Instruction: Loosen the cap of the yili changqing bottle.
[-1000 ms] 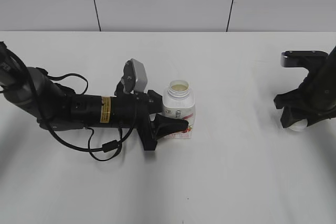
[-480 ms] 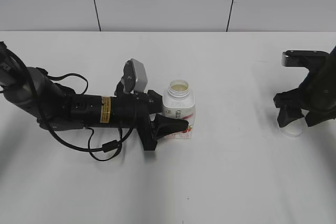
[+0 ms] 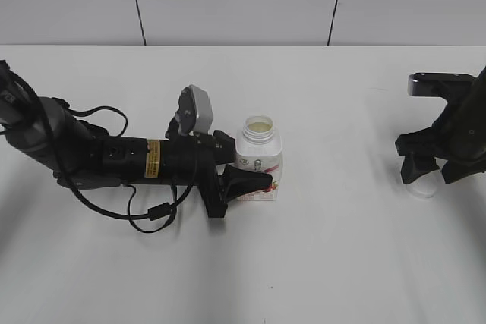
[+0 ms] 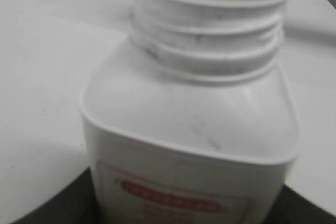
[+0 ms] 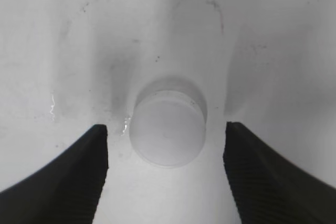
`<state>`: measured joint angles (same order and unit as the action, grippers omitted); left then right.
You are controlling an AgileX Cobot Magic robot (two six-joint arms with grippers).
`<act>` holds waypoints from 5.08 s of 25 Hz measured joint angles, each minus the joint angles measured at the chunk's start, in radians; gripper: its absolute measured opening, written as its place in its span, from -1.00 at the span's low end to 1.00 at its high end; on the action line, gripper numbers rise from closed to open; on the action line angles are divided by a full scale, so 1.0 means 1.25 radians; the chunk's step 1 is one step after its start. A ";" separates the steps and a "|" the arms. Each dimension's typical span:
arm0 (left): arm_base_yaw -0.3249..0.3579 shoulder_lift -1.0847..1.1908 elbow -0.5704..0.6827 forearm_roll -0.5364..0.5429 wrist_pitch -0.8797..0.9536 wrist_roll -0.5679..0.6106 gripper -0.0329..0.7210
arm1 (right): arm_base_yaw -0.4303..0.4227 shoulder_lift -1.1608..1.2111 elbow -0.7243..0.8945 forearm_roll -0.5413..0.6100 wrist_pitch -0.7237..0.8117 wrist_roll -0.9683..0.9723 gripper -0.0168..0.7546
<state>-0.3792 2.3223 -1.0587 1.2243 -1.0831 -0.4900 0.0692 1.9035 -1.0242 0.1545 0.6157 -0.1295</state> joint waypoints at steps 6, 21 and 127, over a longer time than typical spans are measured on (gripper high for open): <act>0.000 0.000 0.000 -0.002 -0.001 0.000 0.21 | 0.000 0.000 0.000 0.000 0.000 0.001 0.46; 0.000 -0.002 0.002 -0.011 -0.031 -0.002 0.50 | 0.000 0.000 0.000 0.000 0.000 0.000 0.46; 0.102 -1.660 0.341 -0.867 1.774 0.150 0.49 | 0.000 -1.100 0.249 -0.026 0.482 -0.007 0.46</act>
<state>-0.2512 0.2468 -0.6329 0.1408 1.1348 -0.3026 0.0692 0.5287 -0.7129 0.1224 1.2180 -0.1384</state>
